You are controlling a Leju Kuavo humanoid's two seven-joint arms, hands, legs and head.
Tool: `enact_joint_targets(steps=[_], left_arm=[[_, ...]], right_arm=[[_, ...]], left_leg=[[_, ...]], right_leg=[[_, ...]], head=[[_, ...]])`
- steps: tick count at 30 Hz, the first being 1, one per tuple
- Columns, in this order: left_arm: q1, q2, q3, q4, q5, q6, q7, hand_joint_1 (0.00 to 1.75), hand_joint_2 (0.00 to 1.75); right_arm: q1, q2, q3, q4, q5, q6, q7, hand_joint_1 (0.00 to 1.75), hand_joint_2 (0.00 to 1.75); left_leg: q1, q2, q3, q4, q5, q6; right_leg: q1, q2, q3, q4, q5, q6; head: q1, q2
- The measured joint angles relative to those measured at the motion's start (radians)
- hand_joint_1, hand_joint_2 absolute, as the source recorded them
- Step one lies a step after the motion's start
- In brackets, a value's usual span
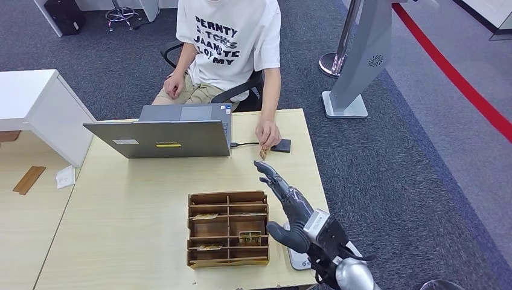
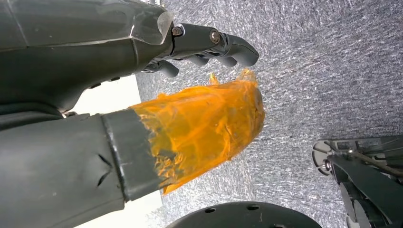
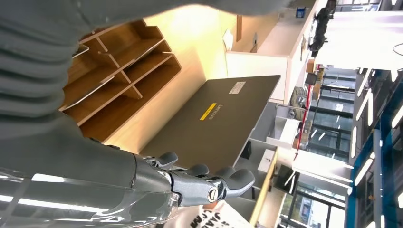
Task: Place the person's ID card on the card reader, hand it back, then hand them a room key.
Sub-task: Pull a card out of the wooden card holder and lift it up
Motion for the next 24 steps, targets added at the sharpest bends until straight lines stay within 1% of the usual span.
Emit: enact_joint_targets(steps=[9,14,21,24], left_arm=[[0.000,0.000,0.000,0.000,0.000,0.000,0.000,0.00,0.00],[0.000,0.000,0.000,0.000,-0.001,-0.005,0.000,0.00,0.00],[0.000,0.000,0.000,0.000,-0.001,-0.008,0.000,0.00,0.00],[0.000,0.000,0.000,0.000,-0.001,-0.008,0.000,0.00,0.00]], right_arm=[[-0.002,-0.002,0.012,0.000,0.022,-0.011,-0.008,0.00,1.75],[-0.002,-0.006,0.037,-0.003,0.126,-0.064,-0.034,0.00,1.75],[0.004,-0.012,0.055,-0.008,0.170,-0.095,-0.054,0.00,1.75],[0.009,-0.013,0.057,-0.012,0.210,-0.123,-0.062,0.00,1.75]], left_leg=[[0.000,0.000,0.000,0.000,0.000,0.000],[0.000,0.000,0.000,0.000,0.000,0.000],[0.000,0.000,0.000,0.000,0.000,0.000],[0.000,0.000,0.000,0.000,0.000,0.000]], right_leg=[[0.000,0.000,0.000,0.000,0.000,0.000],[0.000,0.000,0.000,0.000,0.000,0.000],[0.000,0.000,0.000,0.000,0.000,0.000],[0.000,0.000,0.000,0.000,0.000,0.000]], head=[[0.000,0.000],[0.000,0.000],[0.000,0.000],[0.000,0.000]])
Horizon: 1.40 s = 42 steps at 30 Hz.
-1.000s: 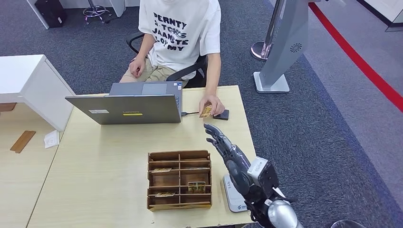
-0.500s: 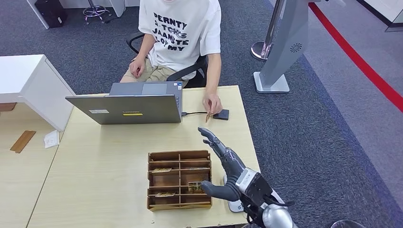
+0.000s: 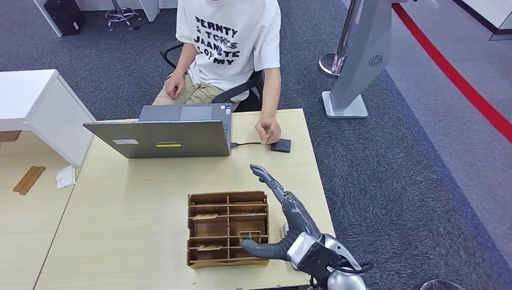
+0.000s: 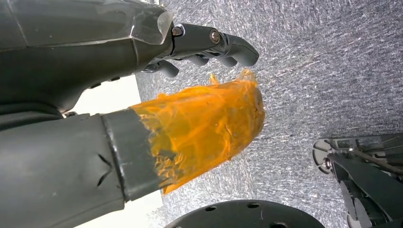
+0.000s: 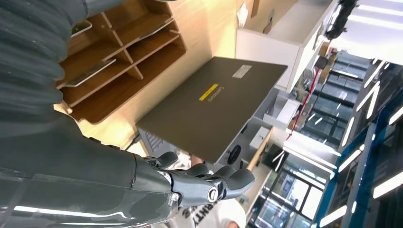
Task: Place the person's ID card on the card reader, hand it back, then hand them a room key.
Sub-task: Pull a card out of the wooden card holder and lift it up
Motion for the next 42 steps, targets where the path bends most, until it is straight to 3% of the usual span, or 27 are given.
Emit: enact_joint_targets(steps=[7,11,13,25,27,30,31,32,34,38,42], left_arm=[[0.000,0.000,0.000,0.000,0.000,-0.001,0.001,0.00,0.00],[0.000,0.000,0.000,0.000,-0.001,0.000,0.001,0.00,0.00],[0.000,0.000,0.000,0.000,-0.002,0.001,0.002,0.00,0.00],[0.000,0.000,0.000,0.000,-0.010,0.001,0.004,0.00,0.00],[0.000,-0.001,0.000,0.000,-0.010,0.001,0.004,0.00,0.00],[0.000,-0.002,0.000,0.000,-0.011,0.000,0.004,0.00,0.00],[0.000,-0.003,0.000,0.000,-0.011,0.000,0.004,0.00,0.00],[0.000,-0.003,0.000,0.000,-0.011,-0.001,0.004,0.00,0.00],[0.000,-0.004,0.000,0.000,-0.011,-0.001,0.005,0.00,0.00],[-0.001,-0.009,0.000,0.000,-0.019,-0.003,0.008,0.00,0.00],[-0.001,-0.014,0.000,0.000,-0.026,-0.003,0.009,0.00,0.00]], right_arm=[[0.007,-0.001,0.033,-0.014,0.144,-0.076,-0.018,0.06,1.75],[0.007,-0.002,0.055,-0.014,0.198,-0.111,-0.019,1.58,1.75],[0.007,-0.002,0.066,-0.014,0.227,-0.131,-0.019,1.72,1.75],[0.004,-0.010,0.114,-0.013,0.384,-0.244,-0.005,1.73,1.75],[0.003,-0.012,0.121,-0.012,0.416,-0.269,0.001,1.55,1.75],[-0.001,-0.014,0.129,-0.011,0.461,-0.304,0.012,1.00,1.75],[-0.002,-0.016,0.131,-0.010,0.472,-0.313,0.016,0.95,1.75],[-0.003,-0.017,0.132,-0.010,0.482,-0.320,0.019,0.94,1.75],[-0.005,-0.020,0.135,-0.008,0.502,-0.336,0.025,1.13,1.75],[-0.005,-0.037,0.139,-0.005,0.549,-0.386,0.037,1.21,1.75],[0.003,-0.065,0.138,-0.005,0.554,-0.408,0.036,1.42,1.75]], left_leg=[[0.000,0.000,0.000,0.000,0.000,0.000],[0.000,0.000,0.000,0.000,0.000,0.000],[0.000,0.000,0.000,0.000,0.000,0.000],[0.000,0.000,0.000,0.000,0.000,0.000],[0.000,0.000,0.000,0.000,0.000,0.000],[0.000,0.000,0.000,0.000,0.000,0.000],[0.000,0.000,0.000,0.000,0.000,0.000],[0.000,0.000,0.000,0.000,0.000,0.000],[0.000,0.000,0.000,0.000,0.000,0.000],[0.000,0.000,0.000,0.000,0.000,0.000],[0.000,0.000,0.000,0.000,0.000,0.000]], right_leg=[[0.000,0.000,0.000,0.000,0.000,0.000],[0.000,0.000,0.000,0.000,0.000,0.000],[0.000,0.000,0.000,0.000,0.000,0.000],[0.000,0.000,0.000,0.000,0.000,0.000],[0.000,0.000,0.000,0.000,0.000,0.000],[0.000,0.000,0.000,0.000,0.000,0.000],[0.000,0.000,0.000,0.000,0.000,0.000],[0.000,0.000,0.000,0.000,0.000,0.000],[0.000,0.000,0.000,0.000,0.000,0.000],[0.000,0.000,0.000,0.000,0.000,0.000],[0.000,0.000,0.000,0.000,0.000,0.000]], head=[[0.000,0.000],[0.000,0.000],[0.000,0.000],[0.000,0.000],[0.000,0.000],[0.000,0.000],[0.000,0.000],[0.000,0.000],[0.000,0.000],[0.000,0.000],[0.000,0.000]])
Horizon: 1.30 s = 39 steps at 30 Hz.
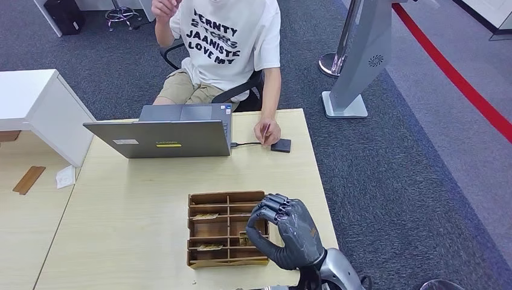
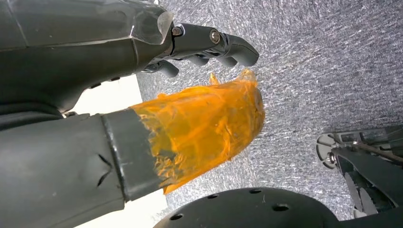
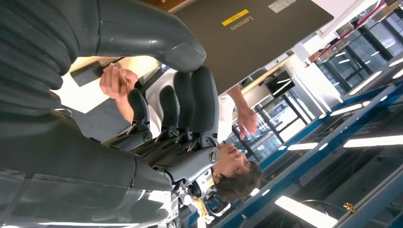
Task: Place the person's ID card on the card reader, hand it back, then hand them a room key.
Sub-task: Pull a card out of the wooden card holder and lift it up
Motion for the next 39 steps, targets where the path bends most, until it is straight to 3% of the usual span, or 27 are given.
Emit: enact_joint_targets(steps=[7,17,23,27,32,39], left_arm=[[0.000,-0.001,0.000,0.000,0.001,0.000,0.000,0.00,0.00],[0.000,0.000,0.000,0.000,0.007,-0.001,0.000,0.00,0.00],[0.000,0.000,0.000,0.000,0.011,-0.001,0.000,0.00,0.00],[0.000,0.000,0.000,0.000,0.011,-0.001,0.000,0.00,0.00],[0.000,0.000,0.000,0.000,0.016,0.000,0.000,0.00,0.00],[0.000,0.000,0.001,0.000,0.021,0.002,0.000,0.00,0.00]], right_arm=[[-0.001,-0.011,-0.003,0.003,0.007,0.001,-0.005,1.48,1.75],[-0.005,-0.011,-0.002,0.011,0.028,0.002,-0.002,1.10,1.75],[-0.006,-0.011,-0.002,0.017,0.041,0.002,0.004,1.08,1.75],[-0.010,-0.010,-0.001,0.022,0.042,0.002,0.004,0.88,1.75],[-0.017,-0.010,0.004,0.029,0.055,0.004,0.011,1.06,1.75],[-0.039,-0.005,0.022,0.051,0.083,0.002,0.036,0.98,1.75]], left_leg=[[0.000,0.000,0.000,0.000,0.000,0.000],[0.000,0.000,0.000,0.000,0.000,0.000],[0.000,0.000,0.000,0.000,0.000,0.000],[0.000,0.000,0.000,0.000,0.000,0.000],[0.000,0.000,0.000,0.000,0.000,0.000],[0.000,0.000,0.000,0.000,0.000,0.000]], right_leg=[[0.000,0.000,0.000,0.000,0.000,0.000],[0.000,0.000,0.000,0.000,0.000,0.000],[0.000,0.000,0.000,0.000,0.000,0.000],[0.000,0.000,0.000,0.000,0.000,0.000],[0.000,0.000,0.000,0.000,0.000,0.000],[0.000,0.000,0.000,0.000,0.000,0.000]], head=[[0.000,0.000],[0.000,0.000],[0.000,0.000],[0.000,0.000],[0.000,0.000],[0.000,0.000]])
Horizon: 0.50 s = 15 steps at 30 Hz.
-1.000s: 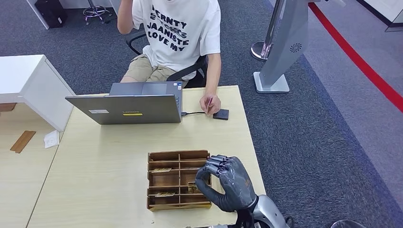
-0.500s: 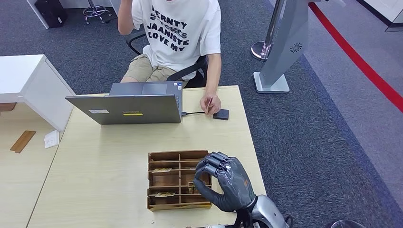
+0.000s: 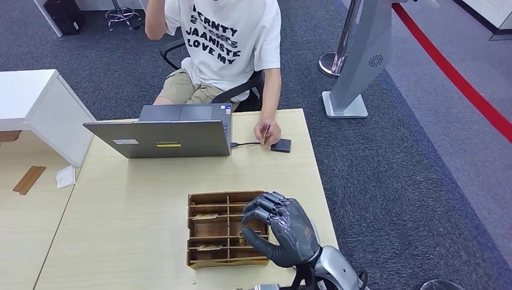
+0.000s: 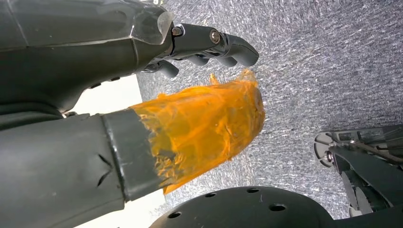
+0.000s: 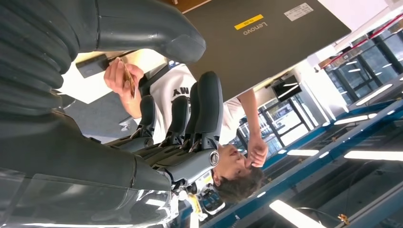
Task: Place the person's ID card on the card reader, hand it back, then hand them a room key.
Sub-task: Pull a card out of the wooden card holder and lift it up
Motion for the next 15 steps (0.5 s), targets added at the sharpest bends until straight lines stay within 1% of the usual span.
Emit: enact_joint_targets(steps=[2,7,11,15], left_arm=[[0.000,0.000,0.000,0.000,0.000,0.001,0.000,0.00,0.00],[0.000,-0.001,0.000,0.000,-0.002,0.001,0.001,0.00,0.00],[0.000,-0.001,0.000,0.000,-0.004,0.001,0.001,0.00,0.00],[0.000,-0.001,0.000,0.000,-0.006,0.001,0.001,0.00,0.00]], right_arm=[[-0.008,0.001,0.004,0.009,0.012,-0.001,0.007,0.94,1.75],[-0.031,0.012,0.013,0.036,0.043,-0.003,0.026,0.94,1.75],[-0.042,0.019,0.017,0.056,0.047,-0.004,0.033,0.87,1.75],[-0.054,0.025,0.020,0.079,0.051,-0.004,0.042,0.95,1.75]], left_leg=[[0.000,0.000,0.000,0.000,0.000,0.000],[0.000,0.000,0.000,0.000,0.000,0.000],[0.000,0.000,0.000,0.000,0.000,0.000],[0.000,0.000,0.000,0.000,0.000,0.000]], right_leg=[[0.000,0.000,0.000,0.000,0.000,0.000],[0.000,0.000,0.000,0.000,0.000,0.000],[0.000,0.000,0.000,0.000,0.000,0.000],[0.000,0.000,0.000,0.000,0.000,0.000]], head=[[0.000,0.000],[0.000,0.000],[0.000,0.000],[0.000,0.000]])
